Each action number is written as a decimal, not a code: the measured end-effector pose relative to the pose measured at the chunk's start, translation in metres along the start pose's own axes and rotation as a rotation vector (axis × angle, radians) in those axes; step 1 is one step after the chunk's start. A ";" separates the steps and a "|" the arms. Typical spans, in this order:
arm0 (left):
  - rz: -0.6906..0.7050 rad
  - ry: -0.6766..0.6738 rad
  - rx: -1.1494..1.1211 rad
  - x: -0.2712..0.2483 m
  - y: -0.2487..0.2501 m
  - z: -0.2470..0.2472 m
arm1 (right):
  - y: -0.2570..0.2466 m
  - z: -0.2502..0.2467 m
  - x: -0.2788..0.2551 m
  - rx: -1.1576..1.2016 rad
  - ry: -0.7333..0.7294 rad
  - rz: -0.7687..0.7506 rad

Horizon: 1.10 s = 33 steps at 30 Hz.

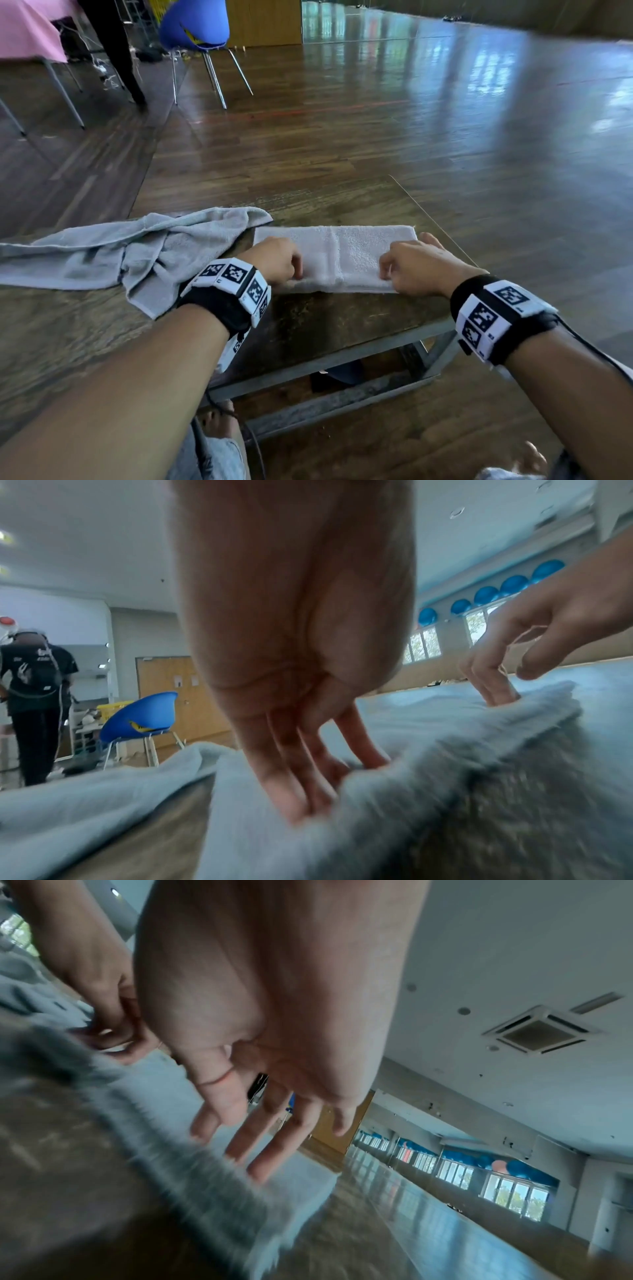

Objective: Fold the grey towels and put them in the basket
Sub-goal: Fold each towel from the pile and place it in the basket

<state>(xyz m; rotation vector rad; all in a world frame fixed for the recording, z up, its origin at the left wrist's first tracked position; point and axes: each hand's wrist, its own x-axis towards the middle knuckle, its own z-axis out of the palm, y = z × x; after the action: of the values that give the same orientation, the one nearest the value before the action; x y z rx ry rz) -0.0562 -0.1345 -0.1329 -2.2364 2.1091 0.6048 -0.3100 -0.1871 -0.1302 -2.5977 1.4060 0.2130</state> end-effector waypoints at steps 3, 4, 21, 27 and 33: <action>0.002 -0.048 -0.099 -0.006 0.010 0.003 | -0.009 -0.003 -0.008 -0.050 0.017 0.057; 0.039 0.030 -0.115 -0.007 0.014 0.005 | -0.014 -0.001 -0.010 -0.077 0.097 0.080; 0.069 -0.102 0.077 0.001 0.012 0.055 | -0.052 0.077 0.015 0.194 0.139 0.066; 0.035 -0.099 0.047 0.006 -0.004 0.054 | -0.047 0.080 0.011 0.180 0.156 0.109; 0.006 -0.108 0.011 -0.001 -0.019 0.047 | -0.030 0.079 0.006 0.176 0.131 0.184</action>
<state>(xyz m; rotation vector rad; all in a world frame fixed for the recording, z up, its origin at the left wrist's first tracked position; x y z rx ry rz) -0.0502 -0.1195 -0.1813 -2.1401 2.0641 0.6961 -0.2849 -0.1585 -0.2054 -2.3799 1.6292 -0.0556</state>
